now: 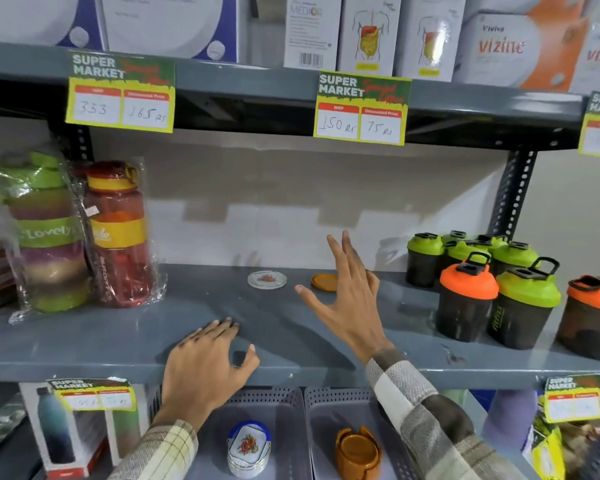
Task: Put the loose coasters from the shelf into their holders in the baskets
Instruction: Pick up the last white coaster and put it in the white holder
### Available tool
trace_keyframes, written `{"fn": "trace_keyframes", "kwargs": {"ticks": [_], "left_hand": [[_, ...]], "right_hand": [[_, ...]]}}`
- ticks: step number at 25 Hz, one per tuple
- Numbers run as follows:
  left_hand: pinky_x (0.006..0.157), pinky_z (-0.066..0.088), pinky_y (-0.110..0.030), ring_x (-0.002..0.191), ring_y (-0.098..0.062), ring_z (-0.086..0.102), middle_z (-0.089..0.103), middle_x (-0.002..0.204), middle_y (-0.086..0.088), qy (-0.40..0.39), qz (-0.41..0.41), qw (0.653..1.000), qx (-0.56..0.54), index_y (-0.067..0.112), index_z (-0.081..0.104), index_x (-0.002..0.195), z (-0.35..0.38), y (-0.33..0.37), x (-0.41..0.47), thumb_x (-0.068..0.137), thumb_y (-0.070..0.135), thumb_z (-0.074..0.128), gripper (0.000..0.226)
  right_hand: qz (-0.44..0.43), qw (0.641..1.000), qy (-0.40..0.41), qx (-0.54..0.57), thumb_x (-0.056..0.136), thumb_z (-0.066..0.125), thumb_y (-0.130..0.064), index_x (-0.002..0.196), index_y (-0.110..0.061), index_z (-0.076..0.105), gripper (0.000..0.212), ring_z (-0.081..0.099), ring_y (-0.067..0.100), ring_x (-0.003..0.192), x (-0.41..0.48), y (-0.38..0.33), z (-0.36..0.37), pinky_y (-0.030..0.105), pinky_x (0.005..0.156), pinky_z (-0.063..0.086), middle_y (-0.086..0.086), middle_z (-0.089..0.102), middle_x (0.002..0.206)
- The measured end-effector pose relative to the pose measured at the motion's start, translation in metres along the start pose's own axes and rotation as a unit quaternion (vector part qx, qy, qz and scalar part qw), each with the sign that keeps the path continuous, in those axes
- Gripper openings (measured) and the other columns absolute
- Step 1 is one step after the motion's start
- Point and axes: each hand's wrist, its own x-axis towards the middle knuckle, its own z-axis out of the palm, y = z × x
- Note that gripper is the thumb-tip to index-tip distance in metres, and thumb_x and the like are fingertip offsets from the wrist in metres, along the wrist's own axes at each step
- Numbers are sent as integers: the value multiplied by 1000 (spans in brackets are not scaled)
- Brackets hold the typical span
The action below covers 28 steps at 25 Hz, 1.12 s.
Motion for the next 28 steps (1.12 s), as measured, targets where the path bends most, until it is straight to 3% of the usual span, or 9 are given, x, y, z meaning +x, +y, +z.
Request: {"fn": "trace_keyframes", "kwargs": {"ticks": [3,5,9,15,20,24,28], "left_hand": [[89,51,-31,113,-12,63,67,123,4,0,-5,1000,-10,19,75,113,1,0,-1,79,61,40,64],[92,49,-30,115,-11,62,66,123,5,-2,-6,1000,-11,20,74,114,1,0,-1,79,62,41,64],[93,49,-30,112,-11,63,67,121,5,0,-5,1000,-18,20,75,112,1,0,-1,77,61,45,62],[90,51,-31,106,-12,67,71,114,5,17,-2,999,-47,19,78,103,10,-4,2,69,60,54,58],[88,54,-32,106,-12,66,71,114,4,31,9,997,-66,18,78,103,12,-5,3,67,59,58,58],[87,55,-32,107,-12,66,71,115,5,36,10,997,-69,19,78,103,12,-5,5,65,59,59,58],[93,51,-32,111,-11,64,69,119,4,24,3,998,-52,19,76,107,9,-5,5,70,58,56,58]], "right_hand": [[27,999,-43,-5,87,57,-74,164,-36,10,97,21,15,159,19,3,26,48,122,20,-8,2,175],[40,996,-74,-8,87,60,-71,164,-31,13,99,32,18,154,32,5,45,47,121,23,-3,11,174],[71,988,-138,0,87,68,-62,164,-25,15,101,27,21,156,59,8,79,43,125,23,2,28,169],[91,971,-219,13,84,75,-60,163,-21,19,105,42,31,146,86,13,126,46,121,34,10,45,157],[103,969,-224,3,77,75,-69,160,-23,23,108,52,32,137,101,27,149,48,117,38,10,58,145],[102,968,-231,5,74,72,-75,156,-29,26,104,51,34,137,110,36,165,49,117,35,11,59,142],[81,974,-207,35,66,77,-74,148,-36,29,103,52,31,127,112,39,161,47,109,35,9,61,125]]}}
